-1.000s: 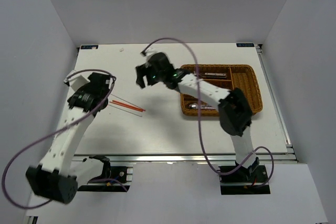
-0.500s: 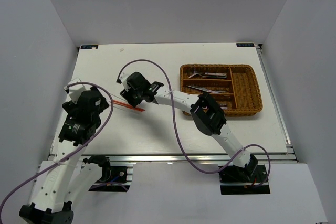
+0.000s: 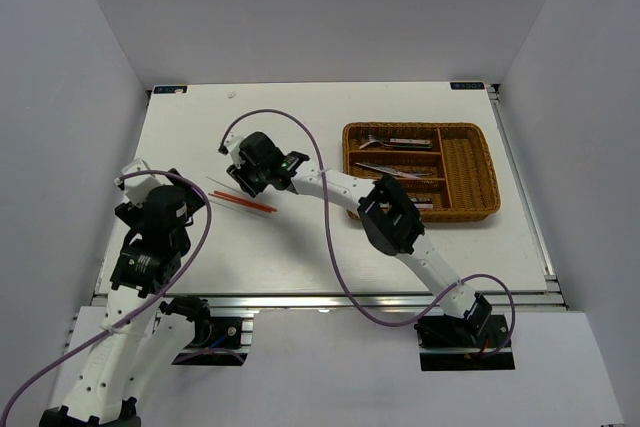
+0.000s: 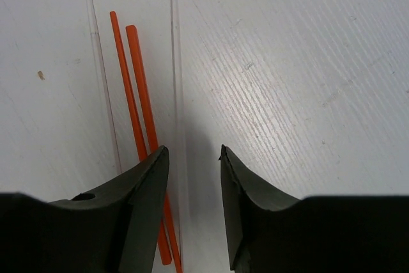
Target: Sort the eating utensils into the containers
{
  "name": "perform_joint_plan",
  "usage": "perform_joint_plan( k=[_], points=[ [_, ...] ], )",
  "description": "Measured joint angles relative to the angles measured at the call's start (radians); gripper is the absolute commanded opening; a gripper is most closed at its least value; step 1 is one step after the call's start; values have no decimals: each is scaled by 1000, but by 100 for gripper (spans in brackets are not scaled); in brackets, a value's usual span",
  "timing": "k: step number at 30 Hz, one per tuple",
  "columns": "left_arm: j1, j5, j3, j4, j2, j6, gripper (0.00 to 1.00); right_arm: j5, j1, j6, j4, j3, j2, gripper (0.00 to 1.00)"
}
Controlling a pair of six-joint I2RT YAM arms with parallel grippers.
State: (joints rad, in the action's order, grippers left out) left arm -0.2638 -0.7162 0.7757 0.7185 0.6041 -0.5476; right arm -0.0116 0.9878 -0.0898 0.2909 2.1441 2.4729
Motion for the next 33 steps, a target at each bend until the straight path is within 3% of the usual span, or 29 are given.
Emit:
perform_joint_plan(
  k=[14,24,28,29,33],
  points=[
    [0,-1,-3,-16,-10,0,98,-18,-3,-4,-1,26,74,40],
    [0,-1,-3,-17,-15,0,98,45,-6,-51,-2,17,73,12],
    [0,-1,-3,-17,-24,0,98,74,-6,-77,-56,-65,34,7],
    [0,-1,-3,-17,-24,0,98,81,-6,-80,-65,-94,17,0],
    [0,-1,-5,-18,-25,0,98,98,-6,-85,-98,-176,-29,0]
  ],
)
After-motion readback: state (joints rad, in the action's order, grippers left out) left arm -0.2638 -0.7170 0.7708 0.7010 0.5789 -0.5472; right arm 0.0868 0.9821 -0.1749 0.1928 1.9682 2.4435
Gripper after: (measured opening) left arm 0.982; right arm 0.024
